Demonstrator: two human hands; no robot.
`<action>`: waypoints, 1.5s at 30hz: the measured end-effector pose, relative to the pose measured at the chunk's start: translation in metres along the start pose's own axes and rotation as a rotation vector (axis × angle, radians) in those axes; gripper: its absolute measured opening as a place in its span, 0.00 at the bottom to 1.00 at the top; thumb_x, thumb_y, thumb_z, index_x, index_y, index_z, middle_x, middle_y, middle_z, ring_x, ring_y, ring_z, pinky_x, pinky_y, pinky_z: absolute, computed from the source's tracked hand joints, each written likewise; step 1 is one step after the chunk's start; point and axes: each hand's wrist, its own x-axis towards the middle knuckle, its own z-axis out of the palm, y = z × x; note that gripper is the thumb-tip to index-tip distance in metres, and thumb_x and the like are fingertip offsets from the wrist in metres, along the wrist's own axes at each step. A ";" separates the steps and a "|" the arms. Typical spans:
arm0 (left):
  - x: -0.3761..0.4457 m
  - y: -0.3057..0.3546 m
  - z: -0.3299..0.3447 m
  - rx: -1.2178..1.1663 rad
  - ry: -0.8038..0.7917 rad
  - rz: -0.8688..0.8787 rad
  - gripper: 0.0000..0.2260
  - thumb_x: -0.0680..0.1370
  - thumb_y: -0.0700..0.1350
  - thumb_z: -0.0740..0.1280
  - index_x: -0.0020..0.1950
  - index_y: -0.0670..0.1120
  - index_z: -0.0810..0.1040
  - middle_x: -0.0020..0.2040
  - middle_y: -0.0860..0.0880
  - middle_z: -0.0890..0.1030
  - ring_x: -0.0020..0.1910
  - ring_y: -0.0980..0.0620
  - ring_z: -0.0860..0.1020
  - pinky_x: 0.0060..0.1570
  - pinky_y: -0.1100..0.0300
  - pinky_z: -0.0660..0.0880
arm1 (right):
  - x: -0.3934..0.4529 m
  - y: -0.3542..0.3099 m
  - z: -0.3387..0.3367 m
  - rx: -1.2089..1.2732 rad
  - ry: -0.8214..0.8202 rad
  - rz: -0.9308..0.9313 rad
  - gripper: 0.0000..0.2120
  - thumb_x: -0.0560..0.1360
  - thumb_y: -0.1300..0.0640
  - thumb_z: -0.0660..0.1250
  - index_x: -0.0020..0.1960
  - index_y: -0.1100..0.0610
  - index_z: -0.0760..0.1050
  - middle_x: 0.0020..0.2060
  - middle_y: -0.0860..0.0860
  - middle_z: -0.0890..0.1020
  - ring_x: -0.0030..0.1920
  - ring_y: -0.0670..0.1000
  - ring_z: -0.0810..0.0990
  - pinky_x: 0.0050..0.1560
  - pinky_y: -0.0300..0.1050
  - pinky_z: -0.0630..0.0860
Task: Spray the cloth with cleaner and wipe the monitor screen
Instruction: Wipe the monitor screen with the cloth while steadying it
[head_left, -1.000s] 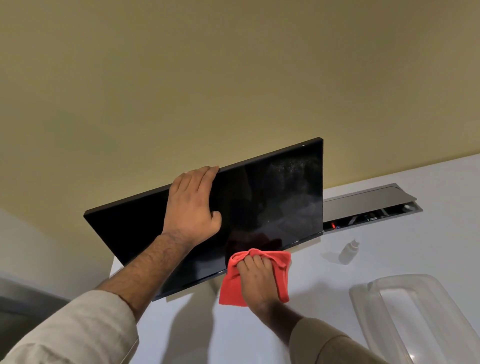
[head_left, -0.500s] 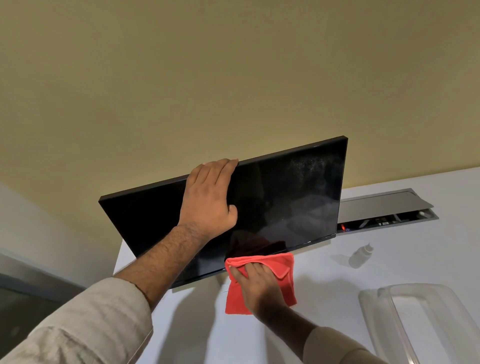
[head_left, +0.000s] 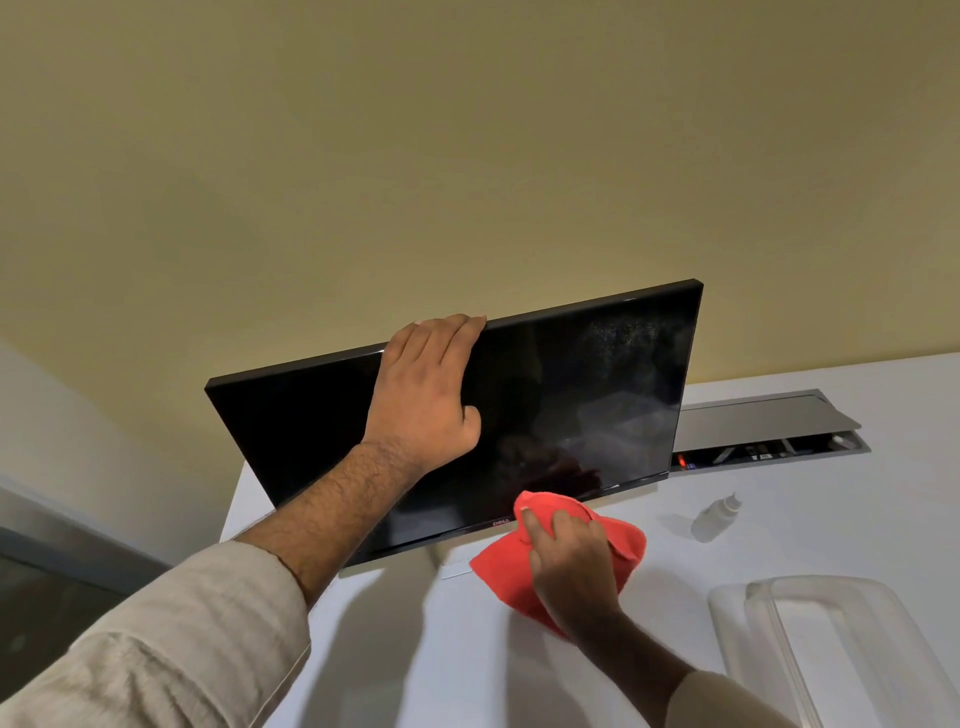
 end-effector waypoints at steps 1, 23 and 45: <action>0.000 0.000 -0.001 -0.001 -0.001 -0.001 0.39 0.62 0.48 0.68 0.74 0.44 0.69 0.68 0.46 0.75 0.66 0.45 0.73 0.72 0.49 0.62 | 0.001 -0.005 0.002 0.041 0.022 -0.051 0.18 0.71 0.63 0.64 0.60 0.58 0.81 0.34 0.55 0.75 0.33 0.57 0.72 0.38 0.50 0.66; 0.002 -0.006 0.002 -0.013 -0.032 0.010 0.39 0.62 0.48 0.66 0.75 0.46 0.68 0.69 0.46 0.75 0.66 0.45 0.73 0.71 0.49 0.62 | -0.012 0.035 0.002 0.039 0.057 0.075 0.19 0.75 0.62 0.58 0.62 0.58 0.80 0.39 0.57 0.78 0.39 0.60 0.76 0.39 0.52 0.71; 0.005 -0.011 0.001 -0.017 -0.070 0.040 0.40 0.62 0.48 0.65 0.75 0.46 0.66 0.69 0.47 0.74 0.67 0.46 0.71 0.68 0.49 0.62 | -0.006 0.080 -0.026 -0.050 -0.186 0.354 0.22 0.73 0.54 0.55 0.61 0.49 0.81 0.43 0.53 0.82 0.43 0.57 0.81 0.41 0.48 0.76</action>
